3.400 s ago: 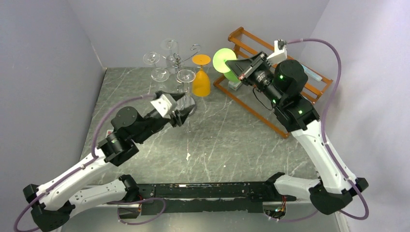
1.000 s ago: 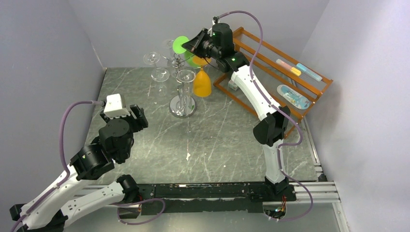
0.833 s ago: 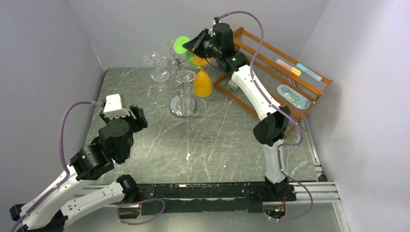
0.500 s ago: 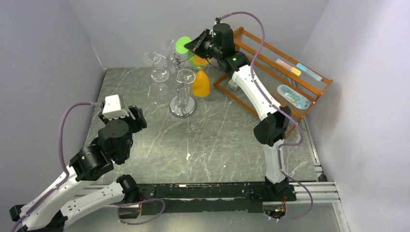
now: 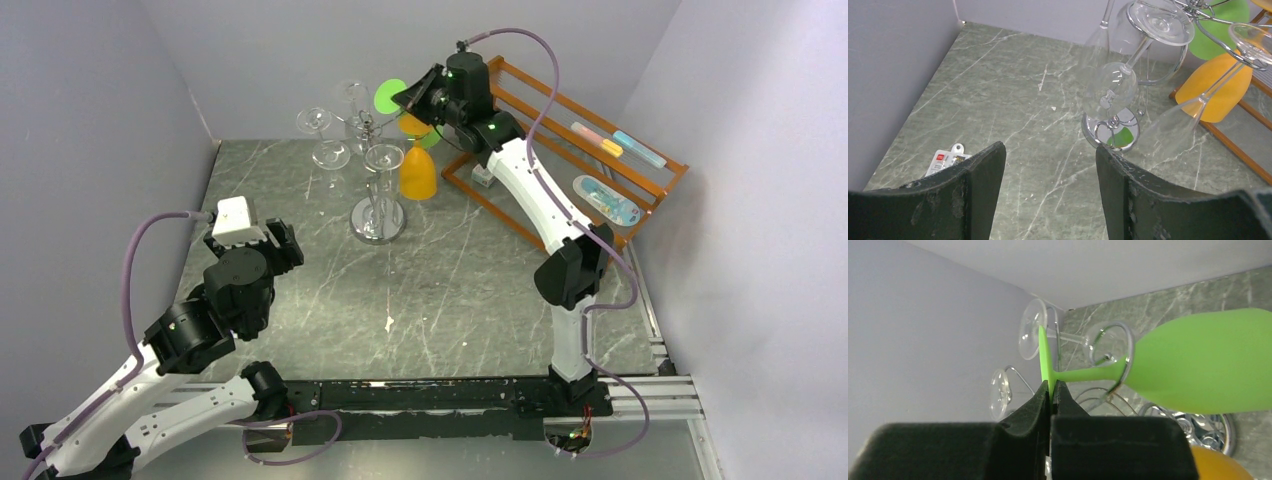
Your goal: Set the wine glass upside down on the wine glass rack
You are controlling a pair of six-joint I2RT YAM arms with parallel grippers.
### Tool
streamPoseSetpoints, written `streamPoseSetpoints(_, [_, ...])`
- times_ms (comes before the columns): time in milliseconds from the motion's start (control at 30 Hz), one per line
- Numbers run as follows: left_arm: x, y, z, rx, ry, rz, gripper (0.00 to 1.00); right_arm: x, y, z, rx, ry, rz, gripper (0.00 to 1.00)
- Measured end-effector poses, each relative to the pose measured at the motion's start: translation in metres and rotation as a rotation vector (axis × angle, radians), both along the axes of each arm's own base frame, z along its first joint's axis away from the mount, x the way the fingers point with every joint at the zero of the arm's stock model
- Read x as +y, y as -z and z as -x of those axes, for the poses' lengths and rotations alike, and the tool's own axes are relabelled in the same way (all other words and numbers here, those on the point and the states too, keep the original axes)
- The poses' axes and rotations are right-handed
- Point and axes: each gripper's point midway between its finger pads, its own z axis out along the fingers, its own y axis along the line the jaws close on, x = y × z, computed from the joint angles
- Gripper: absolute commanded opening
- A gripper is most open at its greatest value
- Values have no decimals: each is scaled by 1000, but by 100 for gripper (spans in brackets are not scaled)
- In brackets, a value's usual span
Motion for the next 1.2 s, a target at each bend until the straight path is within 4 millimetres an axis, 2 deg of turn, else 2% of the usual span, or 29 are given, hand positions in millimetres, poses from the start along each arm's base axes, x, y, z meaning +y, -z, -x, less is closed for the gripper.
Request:
streamPoseSetpoints(133, [0, 0, 0, 0, 0, 1, 71, -16, 0, 6, -11, 54, 7, 0])
streamPoseSetpoints(267, [1, -1, 1, -4, 0, 5, 70, -27, -13, 9, -50, 96, -2, 0])
streamPoseSetpoints(533, [2, 1, 2, -4, 0, 5, 70, -30, -13, 4, -73, 105, 16, 8])
streamPoseSetpoints(800, [2, 3, 2, 2, 0, -2, 71, -28, -11, -12, -96, 108, 23, 14])
streamPoseSetpoints(900, [3, 3, 2, 1, 0, -1, 71, -29, -12, -14, -101, 110, 25, 19])
streamPoseSetpoints(1033, [3, 3, 2, 0, 0, 0, 71, -28, -17, -18, -117, 109, 24, 34])
streamPoseSetpoints(1200, [3, 3, 2, 0, 0, 0, 71, -28, -14, -21, -112, 109, 36, 37])
